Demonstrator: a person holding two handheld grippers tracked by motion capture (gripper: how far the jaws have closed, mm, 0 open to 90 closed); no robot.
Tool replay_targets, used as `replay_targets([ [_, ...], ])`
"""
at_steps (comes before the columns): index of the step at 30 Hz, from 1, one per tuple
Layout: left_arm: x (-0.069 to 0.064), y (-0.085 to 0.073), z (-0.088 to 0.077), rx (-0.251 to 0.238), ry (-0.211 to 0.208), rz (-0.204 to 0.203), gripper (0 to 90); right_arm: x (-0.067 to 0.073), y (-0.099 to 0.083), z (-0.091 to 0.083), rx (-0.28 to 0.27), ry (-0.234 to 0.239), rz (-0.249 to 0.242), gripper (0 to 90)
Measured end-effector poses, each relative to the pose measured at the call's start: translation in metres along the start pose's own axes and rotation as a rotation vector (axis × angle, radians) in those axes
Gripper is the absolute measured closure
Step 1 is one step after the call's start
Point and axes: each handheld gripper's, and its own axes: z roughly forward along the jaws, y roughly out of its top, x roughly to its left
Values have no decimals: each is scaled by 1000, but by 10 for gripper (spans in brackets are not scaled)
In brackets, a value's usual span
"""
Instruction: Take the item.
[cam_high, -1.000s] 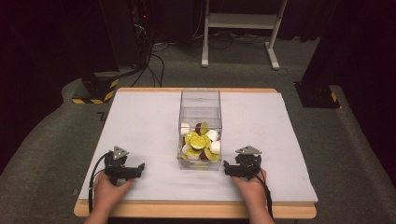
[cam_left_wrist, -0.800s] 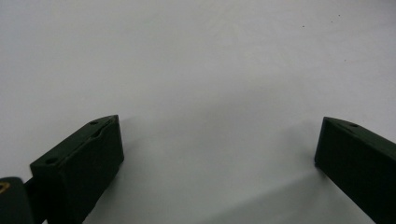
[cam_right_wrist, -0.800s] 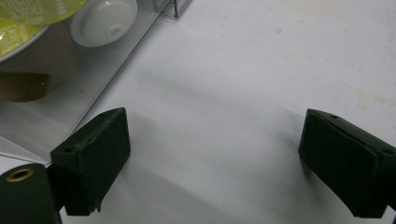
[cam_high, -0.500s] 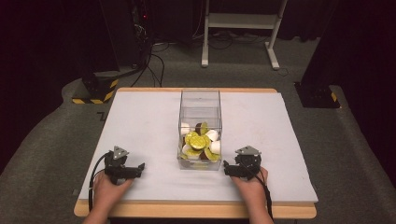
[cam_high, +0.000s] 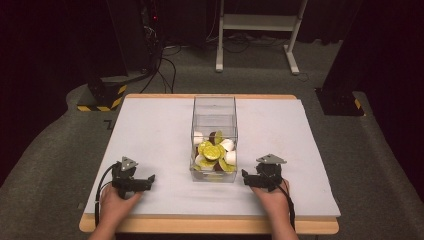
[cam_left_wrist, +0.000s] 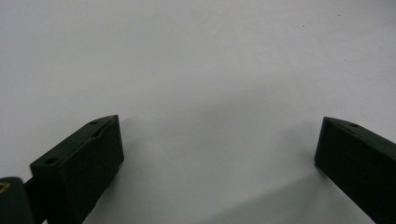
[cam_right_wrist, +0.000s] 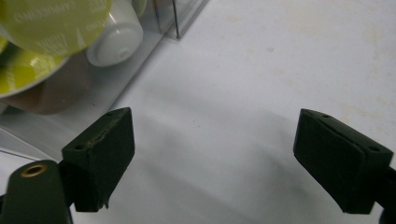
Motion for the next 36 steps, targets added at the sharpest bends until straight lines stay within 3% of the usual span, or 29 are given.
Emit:
replay_targets([
  [12,0,0,0,-1,0,-2,13,0,4,-8,-34,-6,-17,140],
  [24,0,0,0,0,0,-1,13,2,10,-15,-82,22,-27,177],
  [36,0,0,0,0,0,0,13,10,16,-27,-131,14,-66,198],
])
